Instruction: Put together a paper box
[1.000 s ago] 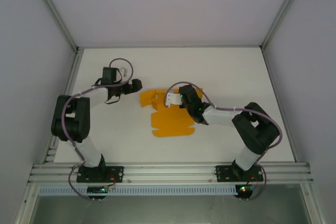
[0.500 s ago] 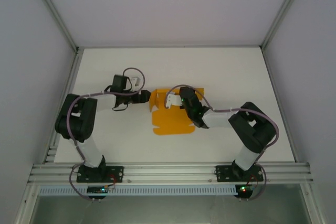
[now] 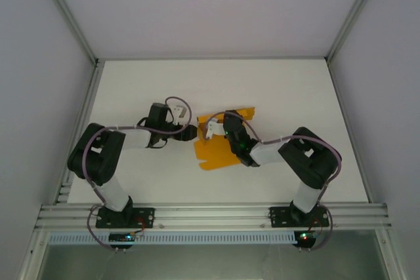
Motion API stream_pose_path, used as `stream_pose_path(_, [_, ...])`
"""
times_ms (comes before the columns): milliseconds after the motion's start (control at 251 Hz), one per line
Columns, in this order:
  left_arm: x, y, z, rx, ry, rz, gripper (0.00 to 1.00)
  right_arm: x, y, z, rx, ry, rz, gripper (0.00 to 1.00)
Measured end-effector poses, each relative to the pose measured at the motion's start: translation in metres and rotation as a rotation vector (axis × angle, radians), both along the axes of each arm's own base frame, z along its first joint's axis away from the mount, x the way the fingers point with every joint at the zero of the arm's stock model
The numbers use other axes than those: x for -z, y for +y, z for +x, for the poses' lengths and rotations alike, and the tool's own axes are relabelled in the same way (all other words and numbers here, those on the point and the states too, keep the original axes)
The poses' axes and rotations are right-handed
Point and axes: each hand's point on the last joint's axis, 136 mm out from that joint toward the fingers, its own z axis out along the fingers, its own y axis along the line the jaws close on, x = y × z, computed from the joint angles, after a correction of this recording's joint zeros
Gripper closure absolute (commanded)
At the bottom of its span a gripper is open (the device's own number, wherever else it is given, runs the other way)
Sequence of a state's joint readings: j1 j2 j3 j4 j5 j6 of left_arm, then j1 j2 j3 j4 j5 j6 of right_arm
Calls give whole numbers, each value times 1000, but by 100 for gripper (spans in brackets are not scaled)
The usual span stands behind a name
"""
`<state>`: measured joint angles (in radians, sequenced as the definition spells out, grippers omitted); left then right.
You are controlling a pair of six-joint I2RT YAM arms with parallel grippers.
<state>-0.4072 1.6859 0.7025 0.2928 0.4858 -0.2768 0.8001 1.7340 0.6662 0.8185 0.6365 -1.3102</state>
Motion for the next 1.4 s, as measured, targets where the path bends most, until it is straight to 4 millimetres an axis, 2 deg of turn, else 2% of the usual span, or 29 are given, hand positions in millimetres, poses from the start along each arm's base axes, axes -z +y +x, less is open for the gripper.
stream_pose_path(259, [-6,-14,-19,75,-93,21,23,2,-2,-1,23,-4,-13,93])
stream_pose_path(451, [-2,-13,-26,83,-119,31,27,2,-3,-1,31,-5,-11,97])
stream_pose_path(567, [-4,-15,-24,82,-138,30,29,2,-5,-1,51,-7,-11,100])
stream_pose_path(794, [-17,-29,-21,107,-209,7,29,2,-3,2,99,-13,4,100])
stream_pose_path(874, [-17,-32,-17,104,-226,21,29,2,-4,2,127,-13,16,100])
stream_pose_path(942, [-17,-34,-11,100,-239,29,33,2,-7,3,154,-11,25,100])
stream_pose_path(1257, [-16,-44,5,80,-298,42,32,5,-11,1,204,58,91,100])
stream_pose_path(1357, [-16,-46,6,80,-306,38,37,5,-14,0,208,91,108,100])
stream_pose_path(1397, [-17,-46,6,78,-311,40,34,5,-14,0,209,101,114,100])
